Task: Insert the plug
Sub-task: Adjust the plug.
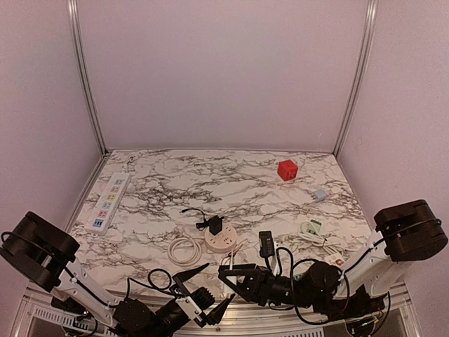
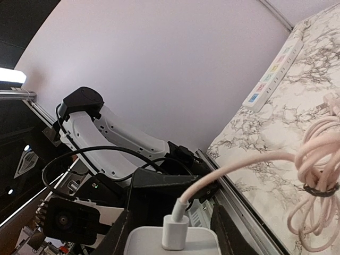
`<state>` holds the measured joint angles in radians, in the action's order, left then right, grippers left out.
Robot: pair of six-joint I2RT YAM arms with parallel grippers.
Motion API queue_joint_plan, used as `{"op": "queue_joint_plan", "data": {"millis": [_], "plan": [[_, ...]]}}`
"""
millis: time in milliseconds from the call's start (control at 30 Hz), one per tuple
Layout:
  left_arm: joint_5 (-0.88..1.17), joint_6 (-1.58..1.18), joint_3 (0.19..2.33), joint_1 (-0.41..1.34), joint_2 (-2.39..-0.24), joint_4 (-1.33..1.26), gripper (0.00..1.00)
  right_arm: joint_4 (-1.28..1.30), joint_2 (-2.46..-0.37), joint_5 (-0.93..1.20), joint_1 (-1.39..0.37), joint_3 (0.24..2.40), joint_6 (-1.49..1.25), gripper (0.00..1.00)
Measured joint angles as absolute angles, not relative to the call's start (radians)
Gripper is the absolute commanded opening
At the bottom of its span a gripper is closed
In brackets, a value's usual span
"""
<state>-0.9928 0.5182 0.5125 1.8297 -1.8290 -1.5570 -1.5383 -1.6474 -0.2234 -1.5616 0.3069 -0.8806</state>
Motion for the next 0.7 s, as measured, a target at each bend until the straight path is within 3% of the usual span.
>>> {"op": "queue_joint_plan", "data": {"millis": [700], "plan": [[-1.021,0.471,0.468,1.820,-1.774,-1.554,0.85,-1.517,-1.590,-0.242,-1.562,0.280,-0.852,0.31]]}}
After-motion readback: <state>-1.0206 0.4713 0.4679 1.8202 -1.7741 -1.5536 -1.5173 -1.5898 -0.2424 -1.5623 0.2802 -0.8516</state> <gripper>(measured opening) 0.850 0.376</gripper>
